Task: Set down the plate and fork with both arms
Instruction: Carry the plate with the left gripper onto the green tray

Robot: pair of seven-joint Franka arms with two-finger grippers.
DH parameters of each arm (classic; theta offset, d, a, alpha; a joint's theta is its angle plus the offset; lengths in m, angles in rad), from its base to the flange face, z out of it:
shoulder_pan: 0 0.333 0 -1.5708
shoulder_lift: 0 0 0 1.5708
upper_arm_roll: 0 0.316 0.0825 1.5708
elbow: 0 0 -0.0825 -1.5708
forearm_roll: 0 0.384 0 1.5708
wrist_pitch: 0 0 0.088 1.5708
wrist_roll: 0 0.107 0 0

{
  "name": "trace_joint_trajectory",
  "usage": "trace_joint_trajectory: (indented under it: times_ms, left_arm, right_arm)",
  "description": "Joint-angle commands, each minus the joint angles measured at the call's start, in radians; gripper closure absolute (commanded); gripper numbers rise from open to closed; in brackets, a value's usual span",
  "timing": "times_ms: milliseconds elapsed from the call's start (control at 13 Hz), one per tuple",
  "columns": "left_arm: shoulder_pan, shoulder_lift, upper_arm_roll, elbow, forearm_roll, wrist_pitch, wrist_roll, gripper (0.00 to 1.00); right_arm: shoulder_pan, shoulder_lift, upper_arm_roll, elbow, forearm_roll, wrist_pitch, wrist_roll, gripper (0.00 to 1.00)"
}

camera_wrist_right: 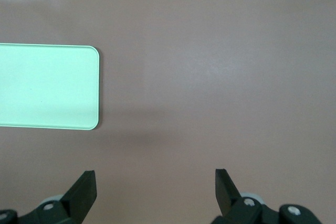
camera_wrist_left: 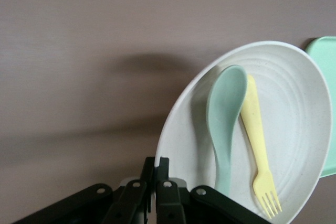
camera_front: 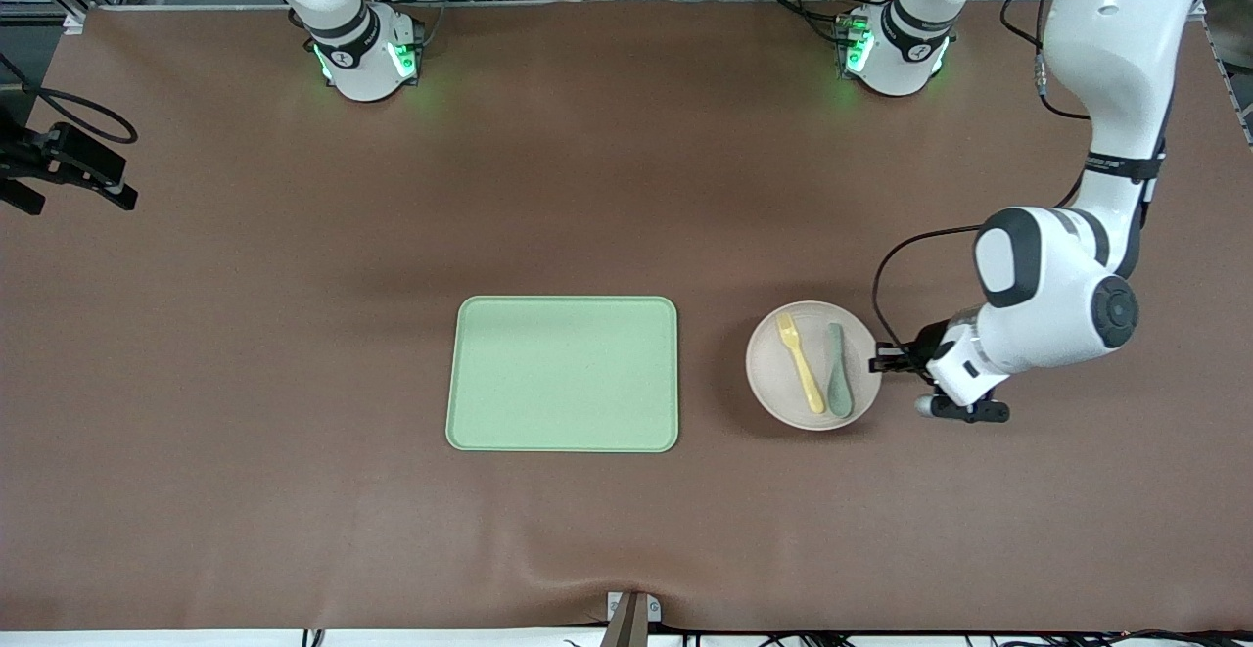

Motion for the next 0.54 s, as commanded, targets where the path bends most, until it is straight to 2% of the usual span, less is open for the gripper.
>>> trace_joint_trajectory:
  times_ms: [0, 460]
  left_arm:
    - [-0.082, 0.087, 0.006, 0.13, 0.018, -0.021, -0.143, 1.0]
    - [-0.254, 0.225, 0.008, 0.294, 0.016, -0.01, -0.347, 1.0]
  right_arm:
    - [-0.005, -0.012, 0.003, -0.011, 0.003, 0.007, -0.005, 0.0]
    - [-0.008, -0.011, 0.003, -0.011, 0.003, 0.001, -0.005, 0.0]
